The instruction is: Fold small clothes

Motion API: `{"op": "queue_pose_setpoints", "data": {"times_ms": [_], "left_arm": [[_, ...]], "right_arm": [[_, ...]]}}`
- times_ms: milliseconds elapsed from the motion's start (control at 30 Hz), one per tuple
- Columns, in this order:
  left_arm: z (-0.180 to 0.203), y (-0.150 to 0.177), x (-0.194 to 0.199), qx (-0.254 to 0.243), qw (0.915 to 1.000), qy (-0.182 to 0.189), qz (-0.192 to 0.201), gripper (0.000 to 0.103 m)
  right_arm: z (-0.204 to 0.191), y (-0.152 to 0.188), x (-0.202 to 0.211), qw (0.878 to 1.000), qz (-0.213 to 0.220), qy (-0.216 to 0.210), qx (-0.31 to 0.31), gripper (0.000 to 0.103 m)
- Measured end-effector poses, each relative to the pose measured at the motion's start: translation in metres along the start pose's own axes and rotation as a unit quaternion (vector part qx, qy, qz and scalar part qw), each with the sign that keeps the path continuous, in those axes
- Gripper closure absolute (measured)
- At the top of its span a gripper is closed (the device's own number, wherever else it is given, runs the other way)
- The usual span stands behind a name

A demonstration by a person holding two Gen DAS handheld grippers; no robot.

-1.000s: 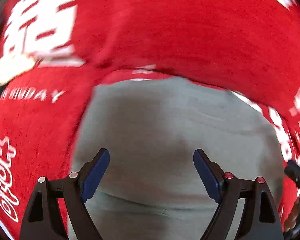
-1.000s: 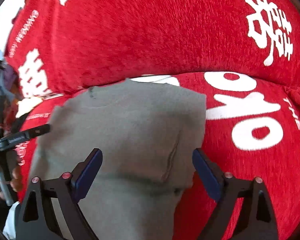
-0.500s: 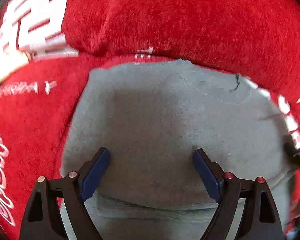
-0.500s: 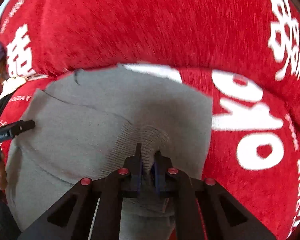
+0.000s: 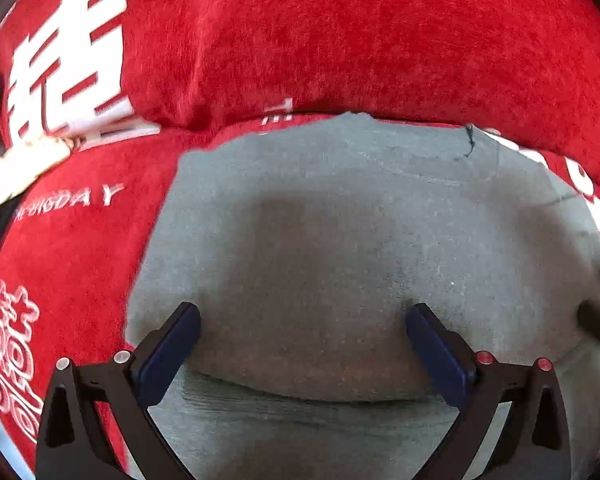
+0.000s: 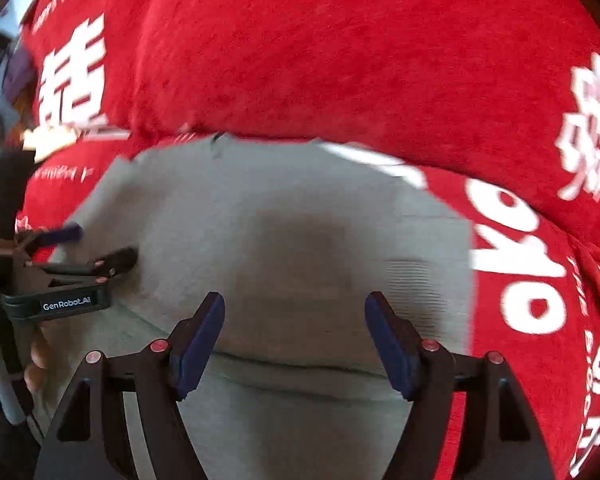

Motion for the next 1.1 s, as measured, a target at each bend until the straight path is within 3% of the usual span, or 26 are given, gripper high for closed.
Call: {"op": "queue_pose_setpoints", "data": {"times_ms": [100,267,433,567,667,800,867,1100], "left_arm": [[-0.002,0.001,0.002,0.0,1.0,0.005,0.0,0.0],[-0.003,0.004,0.003,-0.016,0.9997,0.016,0.006,0.0],[-0.006,0.006,0.011,-0.023,0.9996,0.011,0.008,0.0],[-0.008,0.017,0.032,-0.03,0.9988,0.03,0.024,0.0],[-0.005,0.03,0.035,-0.037,0.9982,0.042,0.021,0.0],[-0.008,0.057,0.021,-0.04,0.9981,0.044,-0.015,0.0],[-0.014,0.069,0.027,-0.041,0.9982,0.044,-0.003,0.0],[-0.033,0.121,0.053,-0.059,0.9966,0.056,-0.012,0.0]], "right_arm": [[0.0,0.005,-0.031,0.999,-0.041,-0.002,-0.028,0.026],[0.003,0.014,-0.022,1.0,-0.024,0.011,-0.011,0.026],[0.031,0.024,-0.008,0.998,-0.027,0.011,-0.057,0.025],[0.021,0.027,0.018,0.998,-0.01,0.02,-0.056,0.025],[-0.006,0.037,0.023,0.999,-0.012,0.012,-0.028,0.025],[-0.039,0.058,0.002,0.999,-0.044,0.016,0.003,0.025],[-0.044,0.071,0.007,0.999,-0.018,0.035,0.016,0.023],[-0.034,0.127,0.043,0.999,-0.029,0.014,0.036,0.02]]}}
Point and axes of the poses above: each gripper's, at about its wrist camera, not at the fingertips, and x roughly against the way its jaws point, z to its right, y to its underside, the point moved 1 cm from there along -x, roughly the way its jaws point, and after that the axes turned 2 degrees about -z, right-handed, at the moved point
